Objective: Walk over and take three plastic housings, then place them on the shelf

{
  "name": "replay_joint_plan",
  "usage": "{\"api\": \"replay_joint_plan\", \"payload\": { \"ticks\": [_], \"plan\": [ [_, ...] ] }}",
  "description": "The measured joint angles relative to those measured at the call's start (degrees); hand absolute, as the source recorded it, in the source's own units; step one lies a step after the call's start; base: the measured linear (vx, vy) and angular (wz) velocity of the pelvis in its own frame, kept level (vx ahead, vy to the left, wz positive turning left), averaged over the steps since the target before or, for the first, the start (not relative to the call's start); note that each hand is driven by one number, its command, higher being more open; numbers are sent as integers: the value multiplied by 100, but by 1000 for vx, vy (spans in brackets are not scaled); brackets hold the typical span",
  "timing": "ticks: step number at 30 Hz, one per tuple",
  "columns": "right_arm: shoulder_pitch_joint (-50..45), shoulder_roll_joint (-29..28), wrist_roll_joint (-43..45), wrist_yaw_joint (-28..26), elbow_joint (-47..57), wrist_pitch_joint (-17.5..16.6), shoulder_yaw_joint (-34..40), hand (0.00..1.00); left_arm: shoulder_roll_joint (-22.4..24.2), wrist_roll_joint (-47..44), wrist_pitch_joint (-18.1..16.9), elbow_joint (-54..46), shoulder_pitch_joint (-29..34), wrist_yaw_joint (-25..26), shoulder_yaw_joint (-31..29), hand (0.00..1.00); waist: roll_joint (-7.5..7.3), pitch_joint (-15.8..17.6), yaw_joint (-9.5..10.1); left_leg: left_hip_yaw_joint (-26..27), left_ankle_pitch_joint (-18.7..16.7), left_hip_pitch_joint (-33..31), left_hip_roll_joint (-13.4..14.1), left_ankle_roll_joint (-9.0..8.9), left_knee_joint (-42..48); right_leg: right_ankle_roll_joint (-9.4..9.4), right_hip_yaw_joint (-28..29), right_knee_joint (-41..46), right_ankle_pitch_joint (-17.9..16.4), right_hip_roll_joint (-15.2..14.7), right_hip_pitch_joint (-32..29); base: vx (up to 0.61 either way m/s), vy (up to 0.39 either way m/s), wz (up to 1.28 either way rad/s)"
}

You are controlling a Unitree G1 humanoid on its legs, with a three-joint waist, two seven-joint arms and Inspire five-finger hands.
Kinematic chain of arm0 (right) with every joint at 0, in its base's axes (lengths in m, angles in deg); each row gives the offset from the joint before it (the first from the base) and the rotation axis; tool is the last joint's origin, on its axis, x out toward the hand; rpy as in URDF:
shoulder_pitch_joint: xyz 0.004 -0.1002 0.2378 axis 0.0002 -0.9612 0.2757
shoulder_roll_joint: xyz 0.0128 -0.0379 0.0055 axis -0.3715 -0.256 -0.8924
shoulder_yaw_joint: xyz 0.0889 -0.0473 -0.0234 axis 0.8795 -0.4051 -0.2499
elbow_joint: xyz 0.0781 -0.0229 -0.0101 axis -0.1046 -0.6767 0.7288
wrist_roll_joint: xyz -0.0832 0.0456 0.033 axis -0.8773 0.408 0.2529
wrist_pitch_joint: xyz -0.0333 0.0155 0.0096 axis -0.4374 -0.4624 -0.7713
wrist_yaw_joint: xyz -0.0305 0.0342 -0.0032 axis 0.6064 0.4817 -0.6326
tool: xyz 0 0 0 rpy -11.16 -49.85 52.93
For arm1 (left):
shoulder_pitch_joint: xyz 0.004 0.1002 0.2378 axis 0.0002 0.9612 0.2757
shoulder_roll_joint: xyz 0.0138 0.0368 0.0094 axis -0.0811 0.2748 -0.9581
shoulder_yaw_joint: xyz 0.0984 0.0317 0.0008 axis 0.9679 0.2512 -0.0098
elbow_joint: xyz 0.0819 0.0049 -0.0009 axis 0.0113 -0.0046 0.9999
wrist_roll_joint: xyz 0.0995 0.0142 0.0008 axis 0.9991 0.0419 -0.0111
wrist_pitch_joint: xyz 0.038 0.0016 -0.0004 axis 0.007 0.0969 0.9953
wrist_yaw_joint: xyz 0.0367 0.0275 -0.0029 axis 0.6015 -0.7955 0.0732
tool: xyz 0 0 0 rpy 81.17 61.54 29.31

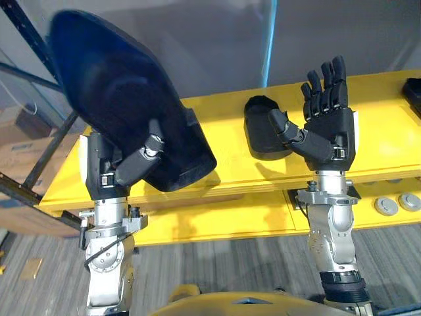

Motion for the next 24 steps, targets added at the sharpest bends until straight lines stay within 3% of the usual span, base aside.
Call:
{"api": "replay_joint_plan", "payload": {
  "ticks": [3, 4, 7, 9, 14, 19, 24],
  "plan": [
    [-232, -330, -5, 116, -11, 18, -16, 100, -328, 13, 230, 22, -17, -157, -117, 0, -360, 125, 20, 382, 85, 148, -397, 210, -190, -3, 257, -204, 233, -319, -59, -51, 285, -53],
    [-295, -392, -55, 119, -12, 53, -53, 100, -405, 12, 369, 95, -29, -210, -172, 0, -348, 183, 49, 527, 65, 154, -396, 291, -207, -109, 134, -168, 168, -347, -99, -48, 248, -47],
    [-294, -439, -165, 98, 27, 59, -84, 100, -544, 26, 719, 201, -152, -266, -278, 0, -452, 120, -13, 488, 43, -21, -374, 290, -198, -113, 212, -213, 110, 32, 100, 53, 90, -2],
    [-418, -423, -167, 17, 305, 60, 50, 100, -559, 85, 946, 199, -351, -284, -159, 0, -468, 115, -175, 189, 130, -303, -410, 344, -58, -102, 253, -479, 250, 113, 167, 69, 4, 60],
    [-409, -76, -162, -108, 369, 235, 224, 100, -568, 73, 1429, 289, -622, -329, 341, 0, -186, 237, -229, 31, 181, -327, -319, 266, -82, -148, 232, -459, 214, 229, 245, 37, -22, 24],
    [-410, 81, -312, -382, 369, 320, 210, 100, -719, -59, 1767, 936, -1315, -210, 409, 0, -176, 245, -297, 112, 386, -95, -257, 183, -465, -231, 382, -438, 117, 319, 227, -39, -54, -10],
    [-452, 498, -1627, -74, 370, 664, 67, 100, -1270, -136, 1767, 1446, -1817, 46, 394, 0, -137, 296, -411, 262, 550, -16, -235, 167, -752, -232, 573, -113, -59, 322, -40, -87, -22, -12]
  ]
}}
